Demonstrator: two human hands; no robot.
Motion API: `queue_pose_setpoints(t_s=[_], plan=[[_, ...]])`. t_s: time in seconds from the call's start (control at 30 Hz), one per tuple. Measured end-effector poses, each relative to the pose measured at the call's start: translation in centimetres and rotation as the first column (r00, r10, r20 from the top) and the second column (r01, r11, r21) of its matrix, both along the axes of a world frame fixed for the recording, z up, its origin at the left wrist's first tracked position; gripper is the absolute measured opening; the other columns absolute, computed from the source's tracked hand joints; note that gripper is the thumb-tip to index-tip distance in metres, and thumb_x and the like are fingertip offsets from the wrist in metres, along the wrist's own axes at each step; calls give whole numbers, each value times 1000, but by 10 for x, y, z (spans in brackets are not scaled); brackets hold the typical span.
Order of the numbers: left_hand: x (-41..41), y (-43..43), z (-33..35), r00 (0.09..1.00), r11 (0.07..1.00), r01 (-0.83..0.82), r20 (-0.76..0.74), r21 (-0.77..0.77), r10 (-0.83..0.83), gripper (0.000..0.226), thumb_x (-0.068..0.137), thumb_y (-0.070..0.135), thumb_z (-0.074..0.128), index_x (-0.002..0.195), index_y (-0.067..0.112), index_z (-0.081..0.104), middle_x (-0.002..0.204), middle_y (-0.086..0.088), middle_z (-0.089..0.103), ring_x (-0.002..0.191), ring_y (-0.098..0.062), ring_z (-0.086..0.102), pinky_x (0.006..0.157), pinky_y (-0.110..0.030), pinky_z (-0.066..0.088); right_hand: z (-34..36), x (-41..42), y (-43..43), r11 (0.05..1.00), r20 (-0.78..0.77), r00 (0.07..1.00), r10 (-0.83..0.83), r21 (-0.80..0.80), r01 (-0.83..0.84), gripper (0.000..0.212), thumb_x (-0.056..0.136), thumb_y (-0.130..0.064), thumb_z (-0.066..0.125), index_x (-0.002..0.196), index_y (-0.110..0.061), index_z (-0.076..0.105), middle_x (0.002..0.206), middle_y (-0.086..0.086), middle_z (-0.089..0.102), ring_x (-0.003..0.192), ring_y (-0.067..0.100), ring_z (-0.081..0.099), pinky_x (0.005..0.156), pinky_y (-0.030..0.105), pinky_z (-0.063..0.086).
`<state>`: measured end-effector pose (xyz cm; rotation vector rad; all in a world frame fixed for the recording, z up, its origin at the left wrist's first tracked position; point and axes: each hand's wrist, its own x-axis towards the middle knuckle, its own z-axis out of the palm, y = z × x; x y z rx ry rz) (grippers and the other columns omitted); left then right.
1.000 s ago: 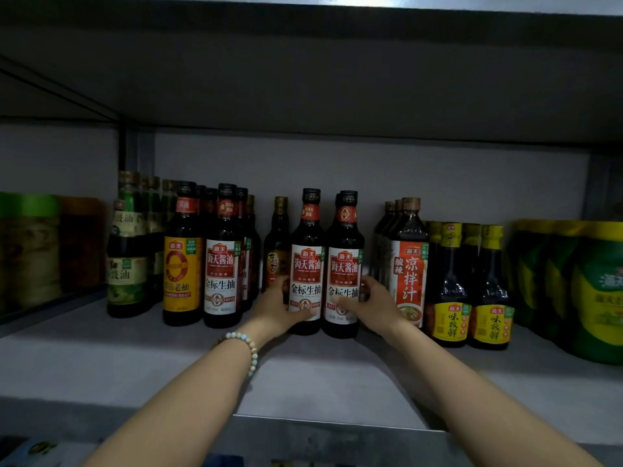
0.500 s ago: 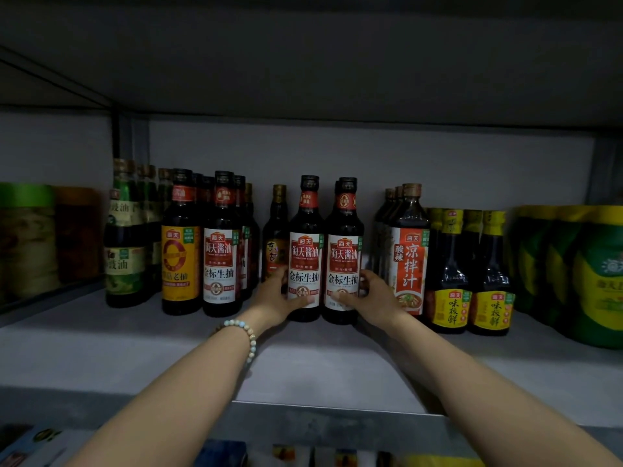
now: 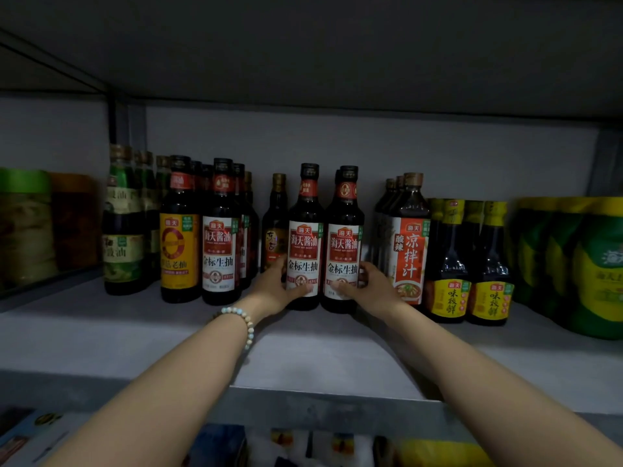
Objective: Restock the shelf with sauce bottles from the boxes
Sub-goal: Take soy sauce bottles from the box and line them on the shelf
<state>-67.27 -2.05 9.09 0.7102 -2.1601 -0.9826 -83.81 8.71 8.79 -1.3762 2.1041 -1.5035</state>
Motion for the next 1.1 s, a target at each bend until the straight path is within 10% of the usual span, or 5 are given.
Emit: queue_pose_setpoints(t_s=[0.4, 1.1], plan=[[51, 79, 39, 999, 977, 19, 37, -214, -12, 59, 92, 40, 53, 143, 17, 32, 144, 2, 44, 130, -16, 43, 96, -21, 32, 36, 34, 88, 986, -84, 996, -34, 163, 48, 69, 88, -43, 61, 142, -8, 37, 140, 8, 49, 125, 24, 50, 97, 25, 39], [60, 311, -80, 982, 748, 174, 167, -641, -85, 72, 90, 63, 34, 149, 24, 20, 158, 5, 16, 146, -14, 7, 119, -36, 0, -54, 74, 372, 939, -506, 838, -204, 142, 314, 73, 86, -53, 50, 149, -25, 25, 157, -4, 21, 144, 12, 19, 115, 32, 21]])
